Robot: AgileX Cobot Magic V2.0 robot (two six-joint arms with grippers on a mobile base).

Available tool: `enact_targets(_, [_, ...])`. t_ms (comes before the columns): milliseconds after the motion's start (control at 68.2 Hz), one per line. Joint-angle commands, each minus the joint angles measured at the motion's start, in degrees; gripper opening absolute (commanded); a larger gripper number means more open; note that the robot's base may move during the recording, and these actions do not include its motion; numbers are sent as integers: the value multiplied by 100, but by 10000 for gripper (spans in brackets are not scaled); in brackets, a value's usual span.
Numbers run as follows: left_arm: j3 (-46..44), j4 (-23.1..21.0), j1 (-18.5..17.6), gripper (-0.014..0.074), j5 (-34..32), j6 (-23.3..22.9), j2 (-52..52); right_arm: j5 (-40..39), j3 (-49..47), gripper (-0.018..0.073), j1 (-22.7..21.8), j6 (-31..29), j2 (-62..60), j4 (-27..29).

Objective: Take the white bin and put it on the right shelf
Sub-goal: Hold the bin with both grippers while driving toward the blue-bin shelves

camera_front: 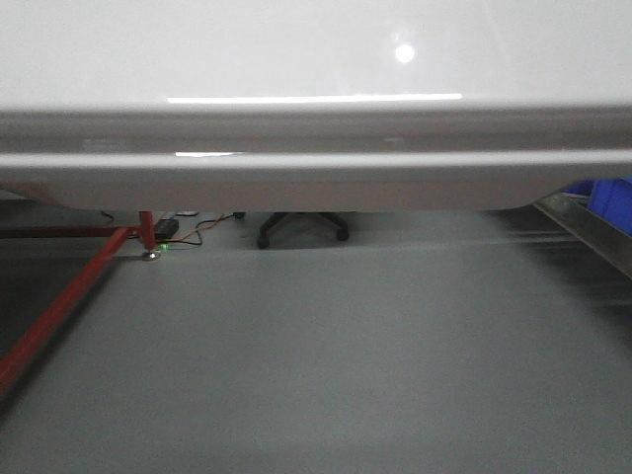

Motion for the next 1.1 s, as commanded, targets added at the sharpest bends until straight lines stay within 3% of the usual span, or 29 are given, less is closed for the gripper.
enact_targets(0, [-182,-1049,-98,260,378,77,-48,699,-180,340,43,-42,-21,1119])
enact_targets(1086, [-182,-1049,-98,260,378,77,-48,687,-180,340,43,-42,-21,1119])
